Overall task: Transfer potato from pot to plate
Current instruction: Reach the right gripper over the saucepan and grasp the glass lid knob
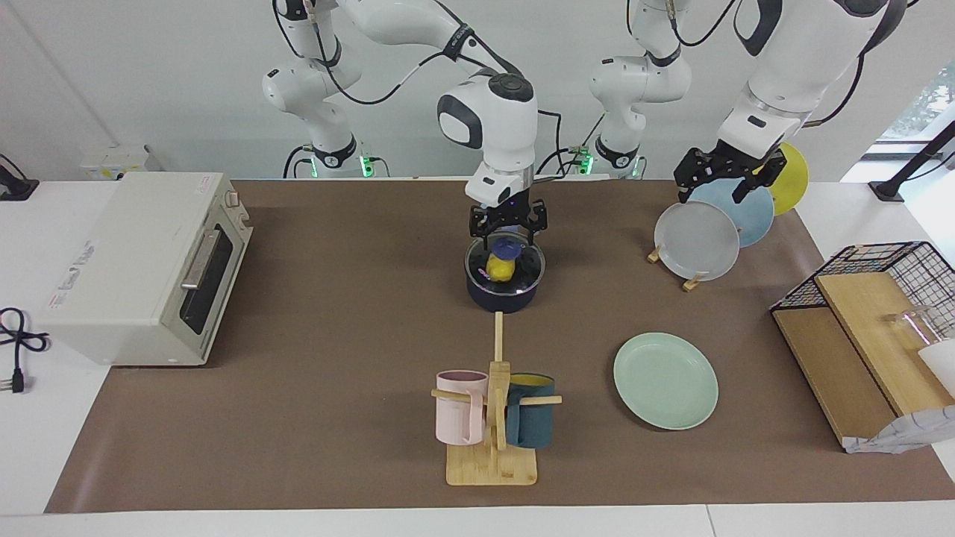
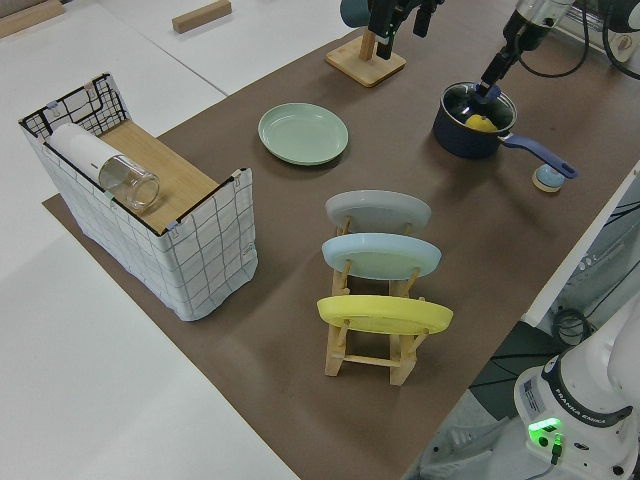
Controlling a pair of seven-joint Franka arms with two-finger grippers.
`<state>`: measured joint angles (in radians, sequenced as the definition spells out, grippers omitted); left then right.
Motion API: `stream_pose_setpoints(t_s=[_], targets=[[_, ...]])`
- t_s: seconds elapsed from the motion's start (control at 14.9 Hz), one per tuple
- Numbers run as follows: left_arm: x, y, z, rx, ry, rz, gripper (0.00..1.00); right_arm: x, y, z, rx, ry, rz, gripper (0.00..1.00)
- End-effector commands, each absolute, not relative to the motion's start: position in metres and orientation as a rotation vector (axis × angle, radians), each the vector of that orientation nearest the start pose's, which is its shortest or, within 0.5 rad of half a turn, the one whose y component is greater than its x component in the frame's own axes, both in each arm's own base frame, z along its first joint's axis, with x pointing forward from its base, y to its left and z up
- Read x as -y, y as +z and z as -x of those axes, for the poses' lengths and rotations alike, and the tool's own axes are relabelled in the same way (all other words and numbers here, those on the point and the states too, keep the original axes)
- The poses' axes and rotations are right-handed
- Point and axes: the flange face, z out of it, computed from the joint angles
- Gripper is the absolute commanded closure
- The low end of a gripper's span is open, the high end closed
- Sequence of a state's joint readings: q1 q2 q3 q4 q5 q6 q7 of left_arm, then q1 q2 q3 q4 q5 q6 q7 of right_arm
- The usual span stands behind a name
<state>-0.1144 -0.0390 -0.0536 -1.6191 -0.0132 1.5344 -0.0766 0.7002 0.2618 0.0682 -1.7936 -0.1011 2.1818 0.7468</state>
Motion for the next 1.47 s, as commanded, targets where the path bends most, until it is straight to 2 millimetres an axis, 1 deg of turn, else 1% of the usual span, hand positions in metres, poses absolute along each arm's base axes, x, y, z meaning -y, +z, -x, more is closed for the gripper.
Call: stream_pose_setpoints(t_s=[0.0,0.07,0.13,0.4,0.47,0.54,0.67,0.74,0.8,0.87,1.01,1.07,1.14,1.21,1.27,1.34,1.41], targets=[[0.089,0.622,-0.526,-0.137,0.073,3.126,0.00,-0.438,0.415,-0.466,0.164,-0.251,3.092,0.00],[0.089,0.622,-0.526,-0.137,0.073,3.126,0.00,-0.439,0.415,-0.466,0.177,-0.266,3.080,0.01],[0.089,0.622,-0.526,-0.137,0.073,3.126,0.00,-0.438,0.411,-0.466,0.183,-0.265,3.080,0.05],[0.089,0.622,-0.526,-0.137,0.073,3.126,0.00,-0.435,0.406,-0.461,0.190,-0.252,3.089,0.18],[0.089,0.622,-0.526,-0.137,0.073,3.126,0.00,-0.435,0.406,-0.461,0.193,-0.252,3.089,0.24],[0.089,0.622,-0.526,-0.137,0.073,3.126,0.00,-0.435,0.405,-0.461,0.202,-0.250,3.090,0.35],[0.089,0.622,-0.526,-0.137,0.073,3.126,0.00,-0.434,0.406,-0.462,0.226,-0.249,3.091,0.62],[0.089,0.621,-0.526,-0.136,0.075,3.126,0.00,-0.434,0.407,-0.462,0.225,-0.248,3.092,0.82],[0.089,0.622,-0.526,-0.137,0.073,3.126,0.00,-0.434,0.407,-0.462,0.225,-0.243,3.096,0.95],[0.089,0.622,-0.526,-0.136,0.075,3.126,0.00,-0.435,0.410,-0.463,0.224,-0.244,3.096,1.00],[0.089,0.622,-0.526,-0.136,0.075,3.126,0.00,-0.434,0.424,-0.468,0.220,-0.229,3.112,1.00],[0.089,0.621,-0.526,-0.136,0.075,3.126,0.00,-0.428,0.439,-0.474,0.221,-0.215,3.130,1.00],[0.089,0.622,-0.526,-0.137,0.073,3.126,0.00,-0.421,0.459,-0.479,0.243,-0.205,3.141,1.00],[0.089,0.622,-0.526,-0.137,0.073,3.126,0.00,-0.405,0.475,-0.489,0.289,-0.189,3.154,1.00],[0.089,0.622,-0.526,-0.137,0.073,3.126,0.00,-0.383,0.485,-0.502,0.299,-0.181,3.153,1.00],[0.089,0.622,-0.526,-0.137,0.073,3.126,0.00,-0.359,0.488,-0.515,0.292,-0.172,3.160,1.00],[0.089,0.622,-0.526,-0.137,0.073,3.126,0.00,-0.334,0.487,-0.528,0.310,-0.142,3.171,1.00]])
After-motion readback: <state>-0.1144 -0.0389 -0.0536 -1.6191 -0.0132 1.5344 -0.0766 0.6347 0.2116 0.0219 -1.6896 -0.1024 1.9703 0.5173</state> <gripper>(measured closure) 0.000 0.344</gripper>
